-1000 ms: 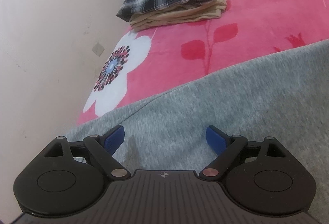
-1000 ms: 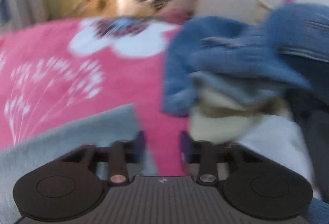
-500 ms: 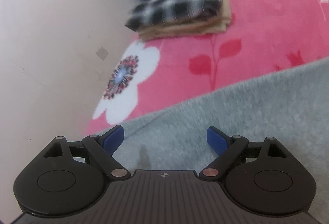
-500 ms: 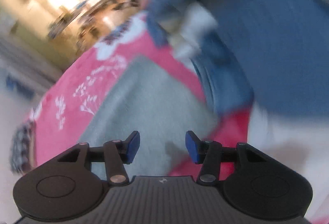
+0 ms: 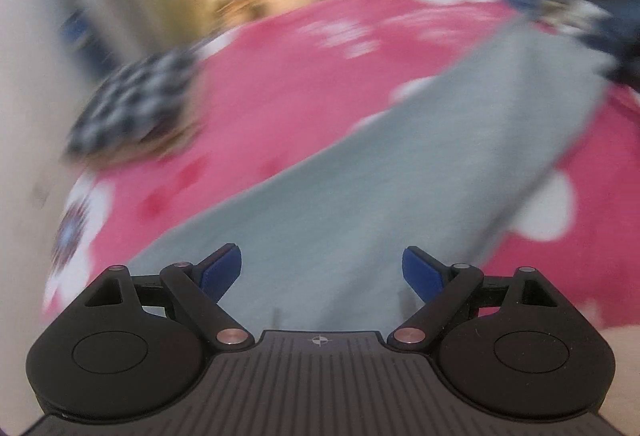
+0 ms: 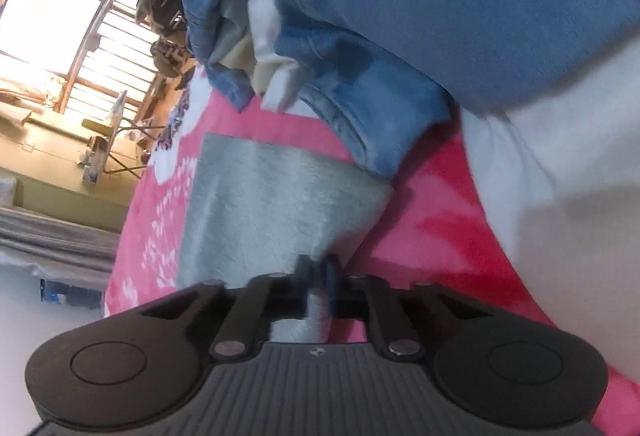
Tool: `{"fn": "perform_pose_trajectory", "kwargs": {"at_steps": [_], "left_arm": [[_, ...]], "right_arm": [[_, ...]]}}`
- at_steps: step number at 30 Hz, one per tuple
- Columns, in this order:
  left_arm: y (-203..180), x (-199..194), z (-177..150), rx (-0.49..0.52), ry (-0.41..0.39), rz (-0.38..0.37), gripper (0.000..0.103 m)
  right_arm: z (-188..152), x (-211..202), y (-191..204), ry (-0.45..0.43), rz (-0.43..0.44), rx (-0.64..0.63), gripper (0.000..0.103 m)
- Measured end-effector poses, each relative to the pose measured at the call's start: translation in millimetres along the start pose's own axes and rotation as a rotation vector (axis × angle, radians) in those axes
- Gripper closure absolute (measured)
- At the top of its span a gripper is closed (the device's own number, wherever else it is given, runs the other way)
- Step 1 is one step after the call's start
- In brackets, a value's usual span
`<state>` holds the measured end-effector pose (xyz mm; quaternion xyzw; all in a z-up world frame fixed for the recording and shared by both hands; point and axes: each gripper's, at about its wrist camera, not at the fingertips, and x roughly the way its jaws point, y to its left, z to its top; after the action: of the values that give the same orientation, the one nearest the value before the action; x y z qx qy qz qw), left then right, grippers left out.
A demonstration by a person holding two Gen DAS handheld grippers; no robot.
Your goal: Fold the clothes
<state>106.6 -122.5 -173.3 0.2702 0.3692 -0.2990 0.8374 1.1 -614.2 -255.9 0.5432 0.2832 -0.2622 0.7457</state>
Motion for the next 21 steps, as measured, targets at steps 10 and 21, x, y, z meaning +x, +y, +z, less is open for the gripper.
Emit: {"fn": "perform_pose_trajectory", "kwargs": {"at_steps": [10, 21], "left_arm": [[-67, 35, 33, 0.252, -0.053, -0.185, 0.015], [-56, 57, 13, 0.216, 0.074, -0.252, 0.015]], "right_arm": [[16, -26, 74, -0.052, 0.067, -0.245, 0.101], [18, 0, 5, -0.041, -0.16, -0.17, 0.101]]}}
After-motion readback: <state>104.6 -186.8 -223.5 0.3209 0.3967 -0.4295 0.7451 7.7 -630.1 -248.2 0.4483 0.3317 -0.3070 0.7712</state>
